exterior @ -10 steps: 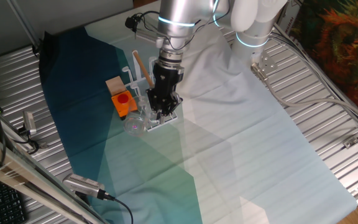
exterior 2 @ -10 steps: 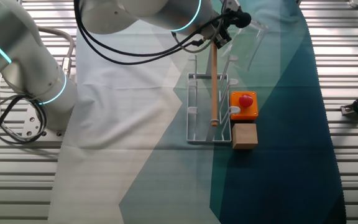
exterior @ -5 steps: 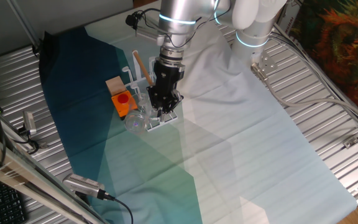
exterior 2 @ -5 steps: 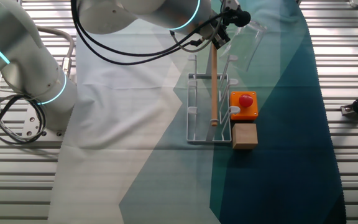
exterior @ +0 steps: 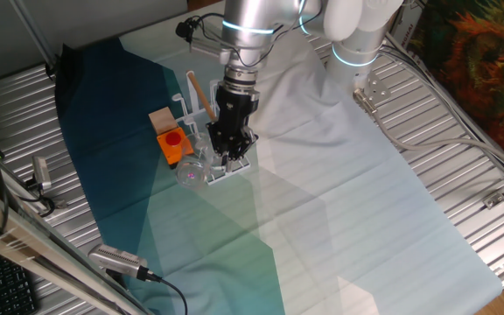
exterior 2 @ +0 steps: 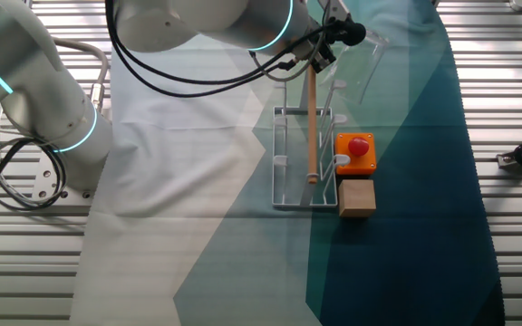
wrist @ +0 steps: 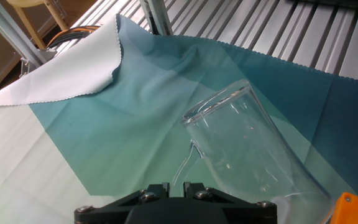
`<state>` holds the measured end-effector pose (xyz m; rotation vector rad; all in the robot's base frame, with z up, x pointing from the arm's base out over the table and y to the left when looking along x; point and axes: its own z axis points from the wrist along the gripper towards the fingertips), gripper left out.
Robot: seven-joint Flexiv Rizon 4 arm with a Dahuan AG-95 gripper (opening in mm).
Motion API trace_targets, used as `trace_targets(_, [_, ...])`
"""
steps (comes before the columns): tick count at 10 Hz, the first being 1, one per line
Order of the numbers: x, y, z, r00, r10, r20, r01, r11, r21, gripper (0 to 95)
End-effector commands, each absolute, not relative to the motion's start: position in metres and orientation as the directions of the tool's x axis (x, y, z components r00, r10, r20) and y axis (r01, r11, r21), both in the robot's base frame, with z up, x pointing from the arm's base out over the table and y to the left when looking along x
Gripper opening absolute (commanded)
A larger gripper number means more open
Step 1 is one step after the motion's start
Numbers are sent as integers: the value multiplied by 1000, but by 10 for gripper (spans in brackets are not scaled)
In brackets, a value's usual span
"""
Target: Put the cup on the cup rack
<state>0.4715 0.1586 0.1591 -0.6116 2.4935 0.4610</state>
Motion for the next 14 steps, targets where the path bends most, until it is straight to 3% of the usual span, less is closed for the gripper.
trace_targets(1, [472,159,157,-759,-327,-563,-505,841,192,0])
trace_targets(14, [470,154,158,-756,-295,-584,-504,832,231,0])
